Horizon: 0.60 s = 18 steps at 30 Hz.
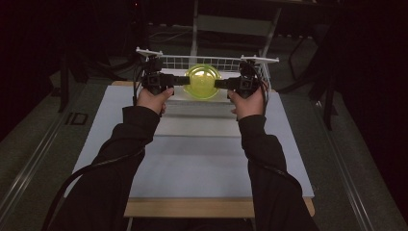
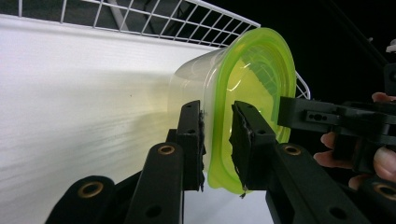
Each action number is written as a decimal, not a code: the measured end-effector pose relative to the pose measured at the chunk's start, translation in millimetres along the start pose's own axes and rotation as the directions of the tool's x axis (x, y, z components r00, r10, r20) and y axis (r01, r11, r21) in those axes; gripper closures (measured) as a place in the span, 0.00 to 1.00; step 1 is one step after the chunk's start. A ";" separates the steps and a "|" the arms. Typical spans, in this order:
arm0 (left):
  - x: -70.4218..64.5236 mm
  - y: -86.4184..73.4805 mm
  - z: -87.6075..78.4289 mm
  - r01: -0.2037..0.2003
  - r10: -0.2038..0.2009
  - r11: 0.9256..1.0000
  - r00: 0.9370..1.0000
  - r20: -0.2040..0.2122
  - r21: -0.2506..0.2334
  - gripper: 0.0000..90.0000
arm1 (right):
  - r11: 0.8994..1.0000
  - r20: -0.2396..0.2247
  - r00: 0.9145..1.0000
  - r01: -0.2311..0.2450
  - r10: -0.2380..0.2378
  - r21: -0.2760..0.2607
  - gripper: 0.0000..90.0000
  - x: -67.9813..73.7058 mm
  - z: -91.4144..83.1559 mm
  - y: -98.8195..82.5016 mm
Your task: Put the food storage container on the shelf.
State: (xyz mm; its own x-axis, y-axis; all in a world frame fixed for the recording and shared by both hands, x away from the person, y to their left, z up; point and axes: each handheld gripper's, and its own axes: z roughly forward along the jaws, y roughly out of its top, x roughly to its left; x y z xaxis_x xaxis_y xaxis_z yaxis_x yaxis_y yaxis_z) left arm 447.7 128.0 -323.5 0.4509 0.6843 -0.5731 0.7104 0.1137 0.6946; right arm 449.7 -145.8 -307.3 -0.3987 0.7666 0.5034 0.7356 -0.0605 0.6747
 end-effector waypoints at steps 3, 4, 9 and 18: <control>0.7 2.5 3.4 0.000 0.000 1.000 1.000 -0.006 -0.002 0.82 | 1.000 0.000 1.000 -0.008 0.008 0.005 0.83 -1.0 1.2 3.5; 1.1 3.1 4.6 -0.002 0.002 1.000 1.000 -0.009 -0.003 0.82 | 1.000 0.009 1.000 0.003 -0.003 -0.001 0.78 -1.0 1.6 4.4; 4.3 2.4 9.7 0.024 -0.024 1.000 1.000 0.004 -0.015 0.74 | 1.000 0.016 1.000 0.018 -0.018 -0.016 0.70 -4.4 2.4 9.0; 4.3 5.4 9.7 0.014 -0.015 0.999 1.000 -0.026 -0.039 0.52 | 0.998 0.024 0.998 0.063 -0.062 -0.016 0.60 -4.1 5.1 13.5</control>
State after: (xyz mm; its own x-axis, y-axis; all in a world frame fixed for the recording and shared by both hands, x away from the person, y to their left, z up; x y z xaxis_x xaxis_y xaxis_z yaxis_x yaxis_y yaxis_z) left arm 458.8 124.6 -326.5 0.4256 0.7010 -0.5723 0.6950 0.1518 0.7028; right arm 464.1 -146.5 -302.9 -0.4306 0.7840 0.4471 0.7003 -0.0224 0.7135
